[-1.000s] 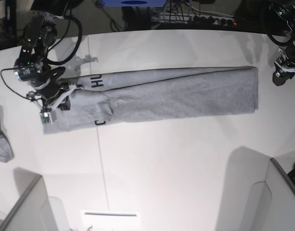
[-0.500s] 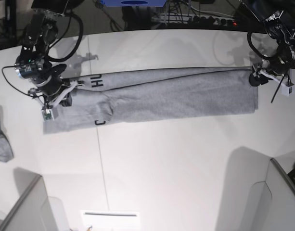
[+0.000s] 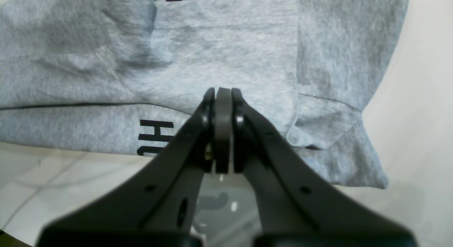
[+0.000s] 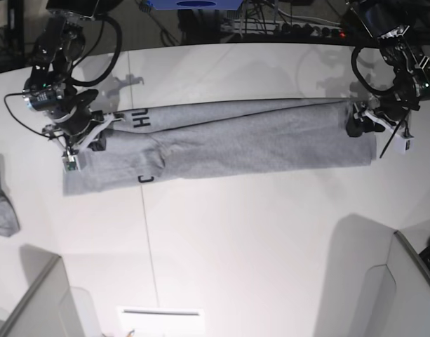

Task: Fold the T-shirt properly
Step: 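Pull the strip ends apart with both grippers to straighten it, then fold the strip end with the left gripper toward the right gripper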

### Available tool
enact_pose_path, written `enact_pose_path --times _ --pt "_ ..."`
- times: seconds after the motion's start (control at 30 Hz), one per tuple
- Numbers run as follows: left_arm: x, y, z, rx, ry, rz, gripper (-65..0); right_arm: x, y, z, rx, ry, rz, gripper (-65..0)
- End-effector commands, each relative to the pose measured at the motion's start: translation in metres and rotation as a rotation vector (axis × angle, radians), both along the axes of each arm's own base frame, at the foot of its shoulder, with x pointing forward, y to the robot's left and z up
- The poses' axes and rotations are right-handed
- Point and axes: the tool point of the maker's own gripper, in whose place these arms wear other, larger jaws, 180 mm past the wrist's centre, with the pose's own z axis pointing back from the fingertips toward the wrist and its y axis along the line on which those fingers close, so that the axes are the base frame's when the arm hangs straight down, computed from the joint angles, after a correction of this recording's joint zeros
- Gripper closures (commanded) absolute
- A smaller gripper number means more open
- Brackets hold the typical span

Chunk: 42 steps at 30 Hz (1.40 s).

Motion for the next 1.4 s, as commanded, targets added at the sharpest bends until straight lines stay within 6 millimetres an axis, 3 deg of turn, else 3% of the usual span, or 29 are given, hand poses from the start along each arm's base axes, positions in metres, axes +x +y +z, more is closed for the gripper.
enact_pose_path --times 0.0,0.07,0.2,0.23,0.43,0.53,0.7,0.93,1.07,1.23,1.37 --pt "-0.016 -0.002 -0.013 0.01 0.095 -0.022 -44.3 0.009 -0.001 0.013 -0.001 -0.055 0.002 0.0" --pt "-0.018 -0.003 -0.017 -0.002 0.107 -0.018 -34.9 0.009 -0.001 0.014 -0.001 -0.057 0.002 0.0" --pt "-0.028 -0.003 -0.033 -0.043 0.154 0.007 -4.1 0.009 -0.001 0.014 -0.001 -0.058 0.002 0.0" --pt "-0.031 -0.002 -0.036 -0.053 0.166 0.014 0.0 0.01 -0.002 0.014 -0.001 -0.06 0.001 0.0" --pt "-0.016 0.009 -0.031 -0.031 0.043 0.082 0.0 0.01 -0.003 0.015 0.0 -0.061 -0.003 0.0" --pt "-0.019 0.017 -0.029 -0.019 0.027 0.106 0.0 0.009 -0.005 0.014 -0.001 -0.06 -0.008 0.0" --pt "-0.025 0.045 -0.002 0.055 -0.044 0.169 0.0 0.009 -0.013 0.016 -0.007 -0.064 -0.033 0.0" --pt "-0.021 0.041 0.057 0.227 -0.152 0.061 0.0 0.01 -0.02 0.018 -0.012 -0.069 -0.049 0.0" --pt "-0.015 0.01 0.073 0.253 -0.197 -0.03 0.0 0.011 -0.018 0.018 -0.01 -0.07 -0.045 0.0" --pt "-0.002 -0.061 0.079 0.265 -0.229 -0.259 0.0 0.013 -0.019 0.02 -0.011 -0.075 -0.048 0.0" --pt "0.004 -0.102 0.071 0.263 -0.215 -0.314 0.0 0.014 -0.019 0.021 -0.011 -0.076 -0.049 0.0"
